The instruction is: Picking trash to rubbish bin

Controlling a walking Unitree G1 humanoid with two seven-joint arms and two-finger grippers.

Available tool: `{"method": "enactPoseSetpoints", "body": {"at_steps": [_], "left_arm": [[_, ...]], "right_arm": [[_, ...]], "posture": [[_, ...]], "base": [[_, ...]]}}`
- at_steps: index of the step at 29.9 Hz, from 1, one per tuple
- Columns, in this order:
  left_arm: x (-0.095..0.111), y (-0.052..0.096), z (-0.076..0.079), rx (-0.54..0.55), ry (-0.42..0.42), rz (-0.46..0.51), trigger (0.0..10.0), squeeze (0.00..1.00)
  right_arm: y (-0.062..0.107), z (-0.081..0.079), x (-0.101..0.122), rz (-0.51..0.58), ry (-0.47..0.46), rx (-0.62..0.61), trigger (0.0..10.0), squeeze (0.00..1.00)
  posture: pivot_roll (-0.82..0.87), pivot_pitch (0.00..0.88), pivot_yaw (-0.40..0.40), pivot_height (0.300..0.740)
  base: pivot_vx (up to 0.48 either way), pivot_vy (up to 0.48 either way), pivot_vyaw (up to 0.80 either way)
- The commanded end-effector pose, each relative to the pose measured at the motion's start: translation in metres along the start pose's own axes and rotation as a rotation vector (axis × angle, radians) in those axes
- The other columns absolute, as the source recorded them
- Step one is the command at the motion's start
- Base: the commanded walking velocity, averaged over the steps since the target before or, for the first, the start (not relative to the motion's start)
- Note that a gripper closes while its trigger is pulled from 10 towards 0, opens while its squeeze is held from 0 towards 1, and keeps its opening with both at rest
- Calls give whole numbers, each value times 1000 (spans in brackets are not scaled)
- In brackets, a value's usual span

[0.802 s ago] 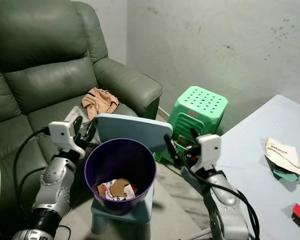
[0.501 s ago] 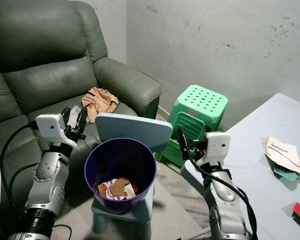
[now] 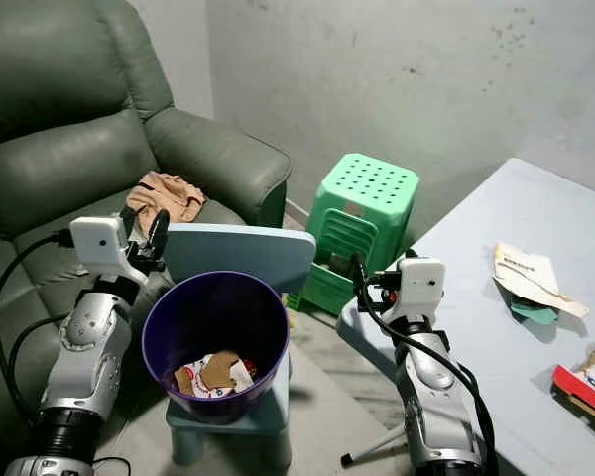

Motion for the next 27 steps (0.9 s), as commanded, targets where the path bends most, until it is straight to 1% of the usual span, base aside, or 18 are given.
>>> {"method": "enactPoseSetpoints", "body": {"at_steps": [1, 7, 12, 15, 22, 24, 25, 27], "left_arm": [[7, -4, 6, -16, -12, 16, 10000, 0], [8, -3, 9, -23, -9, 17, 10000, 0], [8, -4, 9, -22, -8, 14, 10000, 0], [8, -3, 7, -22, 11, 12, 10000, 0], [9, -4, 10, -29, 10, 12, 10000, 0], [9, -4, 11, -25, 64, 13, 10000, 0], [8, -4, 11, -22, 68, 9, 10000, 0], [8, -5, 11, -23, 47, 7, 10000, 0]], "right_arm": [[-2, 1, -2, -1, 8, -7, 10000, 0], [-2, -3, -2, 2, 5, -7, 10000, 0], [-3, -5, -2, 4, 4, -2, 10000, 0], [-3, -5, -2, 4, 3, -1, 10000, 0], [-2, -4, -2, 3, 5, -2, 10000, 0], [-2, -4, -2, 3, 6, -1, 10000, 0], [-2, -4, -2, 4, 6, -1, 10000, 0], [-2, -4, -2, 3, 7, -2, 10000, 0]], "posture": [[56, 0, -57, 740], [57, 0, -58, 740], [57, 0, -60, 740], [56, 0, -60, 740], [54, 0, -59, 740], [54, 0, -58, 740], [54, 0, -58, 740], [52, 0, -58, 740]], "base": [[0, 0, -719], [0, 0, -718], [0, 0, -719], [0, 0, -719], [0, -480, -719], [0, 0, -719], [0, 0, -719], [0, 0, -719]]}}
Point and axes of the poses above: a point about 5 cm out from each wrist's last joint towards the gripper, its own y axis pointing back from the gripper into the wrist, its own x axis along the axis of the wrist's last joint, z = x × y, the point moved 4 cm from there along -y, pointing out of the wrist towards the gripper, and after that the axes turned 8 degrees about y, right-handed, at the moved point
